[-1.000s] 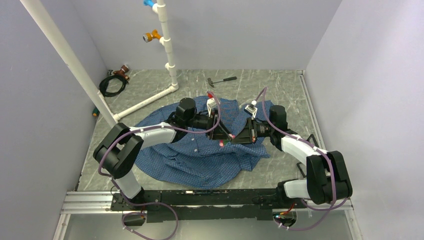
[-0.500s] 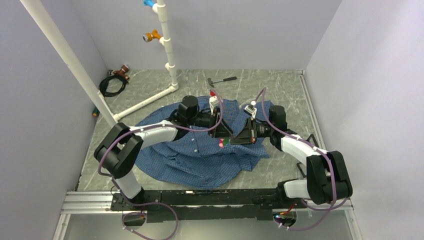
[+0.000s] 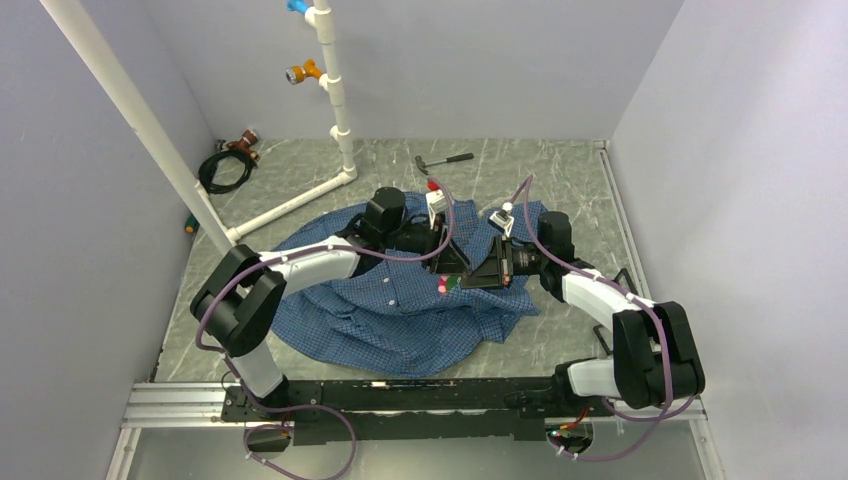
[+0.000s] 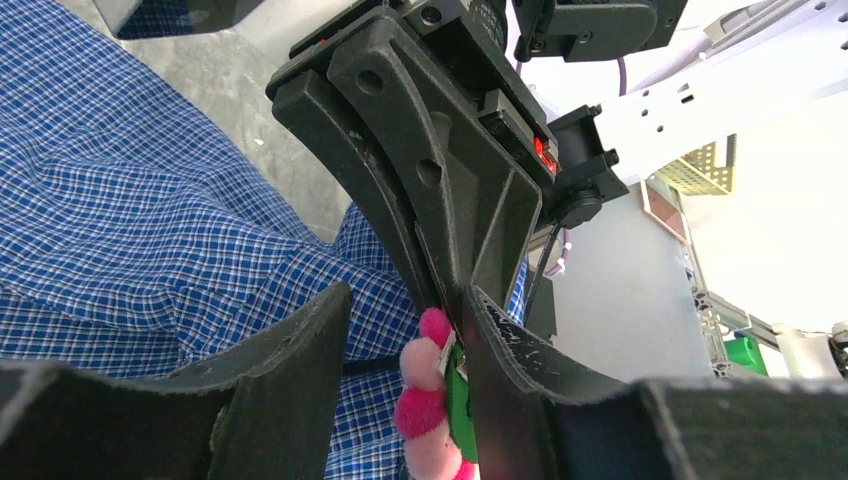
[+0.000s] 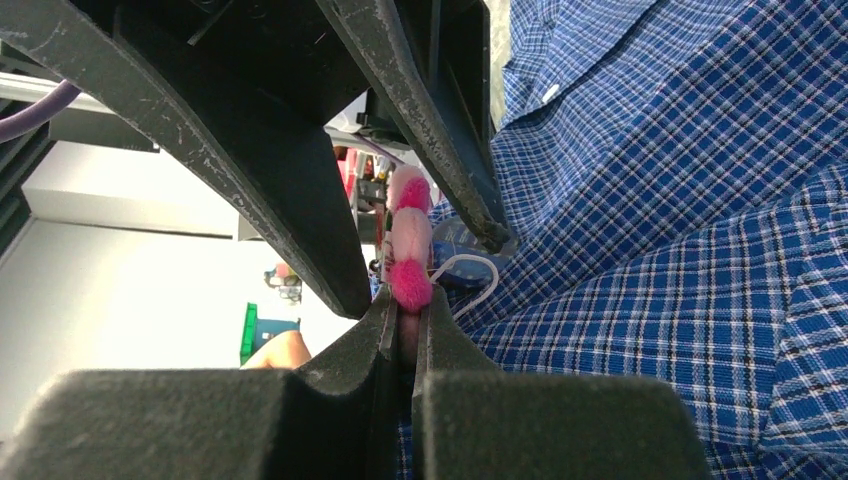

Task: Remove the brooch from the garment
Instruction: Remove the brooch from the clothes.

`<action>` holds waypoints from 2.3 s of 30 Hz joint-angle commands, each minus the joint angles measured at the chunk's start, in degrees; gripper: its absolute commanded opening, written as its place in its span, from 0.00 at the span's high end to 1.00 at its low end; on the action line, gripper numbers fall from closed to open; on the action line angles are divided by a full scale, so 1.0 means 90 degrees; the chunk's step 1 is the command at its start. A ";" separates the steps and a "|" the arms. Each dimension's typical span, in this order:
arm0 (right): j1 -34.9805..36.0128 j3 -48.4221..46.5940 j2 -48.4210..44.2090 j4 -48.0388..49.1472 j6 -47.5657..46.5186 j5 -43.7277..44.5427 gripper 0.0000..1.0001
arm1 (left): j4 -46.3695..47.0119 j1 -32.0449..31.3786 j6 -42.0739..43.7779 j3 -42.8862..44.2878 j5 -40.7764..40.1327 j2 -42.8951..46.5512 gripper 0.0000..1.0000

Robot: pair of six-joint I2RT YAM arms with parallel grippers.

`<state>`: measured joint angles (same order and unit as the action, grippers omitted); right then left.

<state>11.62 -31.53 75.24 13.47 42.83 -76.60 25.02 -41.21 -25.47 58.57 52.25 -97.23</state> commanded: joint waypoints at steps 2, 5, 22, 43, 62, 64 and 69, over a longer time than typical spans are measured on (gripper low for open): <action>0.0037 -0.0224 -0.0129 0.0179 -0.0003 -0.0265 1.00 | -0.0555 -0.0040 0.0558 0.0216 -0.0557 -0.0030 0.50; 0.0037 -0.0226 -0.0100 0.0162 -0.0035 -0.0259 1.00 | -0.0680 -0.0010 0.0626 0.0294 -0.0563 0.0027 0.50; -0.0002 -0.0216 -0.0111 0.0182 -0.0071 -0.0043 1.00 | -0.1067 0.0976 0.0496 -0.0253 0.0018 0.0939 0.48; -0.0002 -0.0285 -0.0055 -0.0131 -0.0298 0.0154 1.00 | -0.2070 0.0353 0.0996 0.0635 -0.0314 0.0675 0.47; -0.0002 -0.0266 -0.0092 -0.0086 -0.0228 0.0183 1.00 | -0.3174 -0.0172 0.1847 0.1145 -0.1087 0.0448 0.53; -0.0002 -0.0271 -0.0081 -0.0081 -0.0228 0.0174 1.00 | -0.3236 -0.0195 0.1873 0.1169 -0.1179 0.0433 0.53; -0.0002 -0.0257 -0.0086 -0.0024 -0.0180 0.0153 1.00 | -0.3171 -0.0202 0.1799 0.1149 -0.1184 0.0413 0.53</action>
<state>11.64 -31.88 75.26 11.97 41.08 -74.85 -3.73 -42.70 -10.09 66.92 42.35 -93.19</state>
